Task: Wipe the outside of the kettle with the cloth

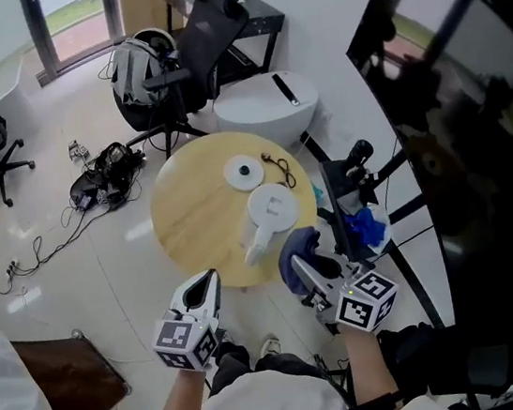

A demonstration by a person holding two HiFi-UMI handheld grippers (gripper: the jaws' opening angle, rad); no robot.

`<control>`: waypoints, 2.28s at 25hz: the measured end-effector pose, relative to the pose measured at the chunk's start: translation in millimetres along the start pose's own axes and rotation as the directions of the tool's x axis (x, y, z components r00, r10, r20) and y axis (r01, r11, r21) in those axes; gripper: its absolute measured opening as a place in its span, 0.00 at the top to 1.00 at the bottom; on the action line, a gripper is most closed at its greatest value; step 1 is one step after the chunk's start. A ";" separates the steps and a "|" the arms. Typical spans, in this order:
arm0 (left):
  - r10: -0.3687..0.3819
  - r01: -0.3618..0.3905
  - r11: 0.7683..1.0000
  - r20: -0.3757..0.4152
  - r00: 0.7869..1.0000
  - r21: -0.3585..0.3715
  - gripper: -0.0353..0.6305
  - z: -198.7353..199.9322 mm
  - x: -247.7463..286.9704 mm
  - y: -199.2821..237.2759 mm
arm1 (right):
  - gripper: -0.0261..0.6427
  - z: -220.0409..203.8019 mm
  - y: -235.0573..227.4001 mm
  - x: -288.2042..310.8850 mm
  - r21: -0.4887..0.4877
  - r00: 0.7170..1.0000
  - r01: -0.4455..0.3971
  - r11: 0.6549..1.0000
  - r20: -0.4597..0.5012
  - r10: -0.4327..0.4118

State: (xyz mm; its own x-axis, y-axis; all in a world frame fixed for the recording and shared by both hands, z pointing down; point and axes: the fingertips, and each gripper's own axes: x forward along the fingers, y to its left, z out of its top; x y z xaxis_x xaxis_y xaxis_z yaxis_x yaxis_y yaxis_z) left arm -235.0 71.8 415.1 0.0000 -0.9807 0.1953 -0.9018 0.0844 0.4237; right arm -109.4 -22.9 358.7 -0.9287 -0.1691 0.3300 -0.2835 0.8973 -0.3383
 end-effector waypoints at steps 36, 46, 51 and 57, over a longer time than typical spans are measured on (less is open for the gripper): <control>0.101 -0.100 0.994 -0.013 0.995 0.037 0.95 -81.9 -246.9 -172.5 | 0.86 -150.5 190.9 -205.3 0.058 0.994 -0.020 0.998 0.109 0.013; -0.010 0.013 0.998 -0.040 0.999 0.063 0.95 -88.1 -273.6 -167.9 | 0.86 -166.2 233.9 -219.7 -0.016 0.986 0.136 0.991 0.096 -0.134; -0.055 0.060 0.996 -0.078 0.995 0.070 0.95 -102.3 -280.3 -178.8 | 0.86 -172.8 238.1 -233.8 0.049 0.969 0.199 0.979 0.141 -0.204; -0.045 0.049 0.996 -0.061 0.997 0.079 0.95 -97.0 -285.4 -179.3 | 0.86 -165.5 240.0 -236.0 0.055 0.967 0.189 0.980 0.164 -0.196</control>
State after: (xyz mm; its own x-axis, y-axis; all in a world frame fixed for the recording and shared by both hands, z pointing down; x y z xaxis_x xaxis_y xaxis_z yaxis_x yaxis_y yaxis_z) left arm -31.4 353.7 369.2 0.0665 -0.9710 0.2298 -0.9320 0.0218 0.3617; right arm 81.3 299.9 345.5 -0.8816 -0.4062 0.2404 -0.4668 0.8255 -0.3173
